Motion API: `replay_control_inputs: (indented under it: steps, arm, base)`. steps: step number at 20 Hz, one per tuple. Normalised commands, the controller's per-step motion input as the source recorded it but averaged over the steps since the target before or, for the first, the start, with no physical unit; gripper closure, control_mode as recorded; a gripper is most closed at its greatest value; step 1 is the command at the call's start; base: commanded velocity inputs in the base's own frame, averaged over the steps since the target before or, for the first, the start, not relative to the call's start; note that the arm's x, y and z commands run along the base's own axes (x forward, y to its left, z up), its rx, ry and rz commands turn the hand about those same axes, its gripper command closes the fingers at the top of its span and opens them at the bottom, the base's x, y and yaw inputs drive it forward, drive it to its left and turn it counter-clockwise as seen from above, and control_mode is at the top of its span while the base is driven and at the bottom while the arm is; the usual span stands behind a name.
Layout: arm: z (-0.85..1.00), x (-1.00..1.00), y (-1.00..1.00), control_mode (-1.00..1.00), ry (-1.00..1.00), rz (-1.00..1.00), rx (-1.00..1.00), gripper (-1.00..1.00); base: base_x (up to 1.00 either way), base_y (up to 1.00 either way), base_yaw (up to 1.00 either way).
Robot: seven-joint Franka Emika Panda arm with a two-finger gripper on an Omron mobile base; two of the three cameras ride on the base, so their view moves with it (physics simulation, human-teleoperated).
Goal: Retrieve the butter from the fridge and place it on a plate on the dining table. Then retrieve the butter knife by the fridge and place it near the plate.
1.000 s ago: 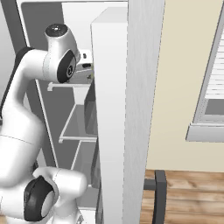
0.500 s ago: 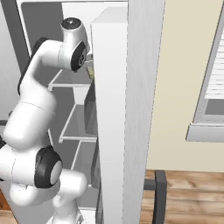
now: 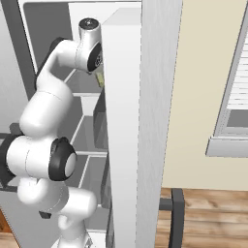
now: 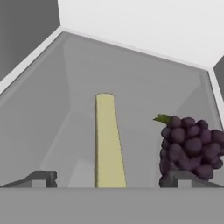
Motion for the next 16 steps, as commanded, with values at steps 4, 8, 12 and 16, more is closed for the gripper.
replay_control_inputs:
  steps: [4, 8, 12, 16]
  arm:
    - [-0.04, 0.35, 0.02, -1.00, 0.01, 0.02, 0.00, -1.00]
    - [-0.02, 0.01, 0.34, -1.00, 0.05, 0.00, 0.00, -1.00]
    - [-0.08, 0.02, 0.26, -1.00, 0.01, 0.00, 0.00, -1.00]
    - [-0.31, 0.23, 0.00, -1.00, 0.00, 0.00, 0.00, -1.00]
  base:
    - [0.00, 0.00, 0.00]
    - [0.00, 0.00, 0.00]
    - [0.00, 0.00, 0.00]
    - [0.00, 0.00, 0.00]
